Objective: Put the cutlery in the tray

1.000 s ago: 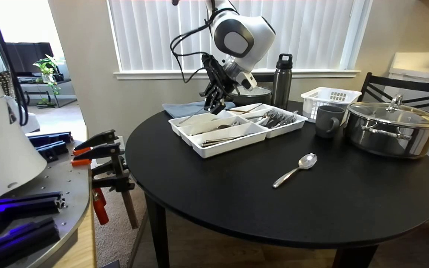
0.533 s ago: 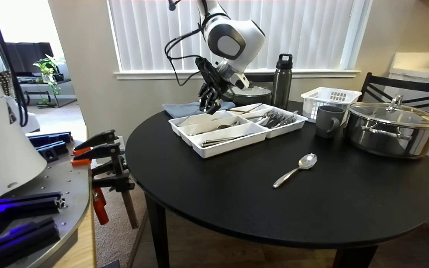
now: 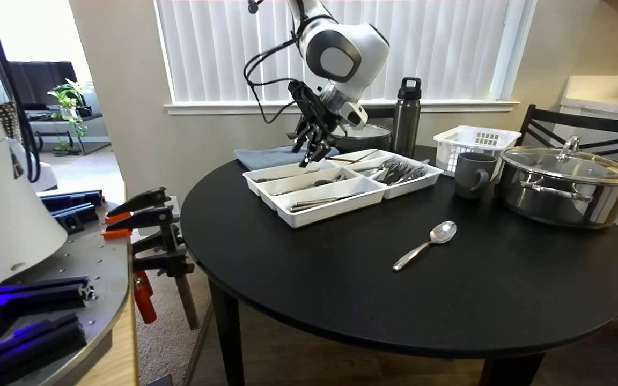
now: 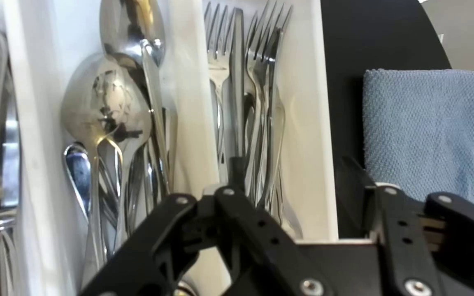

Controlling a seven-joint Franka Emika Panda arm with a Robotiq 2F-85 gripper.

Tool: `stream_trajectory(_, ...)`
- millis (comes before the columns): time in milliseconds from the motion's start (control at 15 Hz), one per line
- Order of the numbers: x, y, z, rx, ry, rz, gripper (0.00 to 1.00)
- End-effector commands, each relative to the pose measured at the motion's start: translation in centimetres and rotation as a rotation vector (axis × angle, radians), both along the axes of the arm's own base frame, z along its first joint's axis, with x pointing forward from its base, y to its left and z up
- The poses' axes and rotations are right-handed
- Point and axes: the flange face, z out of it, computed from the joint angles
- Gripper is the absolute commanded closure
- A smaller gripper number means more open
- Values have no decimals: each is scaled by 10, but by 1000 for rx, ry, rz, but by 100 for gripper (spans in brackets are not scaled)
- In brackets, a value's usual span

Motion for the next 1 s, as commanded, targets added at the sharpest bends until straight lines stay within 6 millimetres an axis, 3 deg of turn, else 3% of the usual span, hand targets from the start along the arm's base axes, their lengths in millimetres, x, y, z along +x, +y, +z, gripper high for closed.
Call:
stream_trajectory(0,5,-22,28,-25,-62,31,9)
stream_trajectory(133,9,-39,47,-76,-97,57,1)
stream_trajectory(267,10,-62,70,-144,-138,96,0)
stream_trajectory(467,14,-98,85,-274,-215,170,0)
stream_trajectory(667,14,-140,74,-386,-288,264,0)
stream_trajectory(933,4,-187,33,-420,-395,306,0)
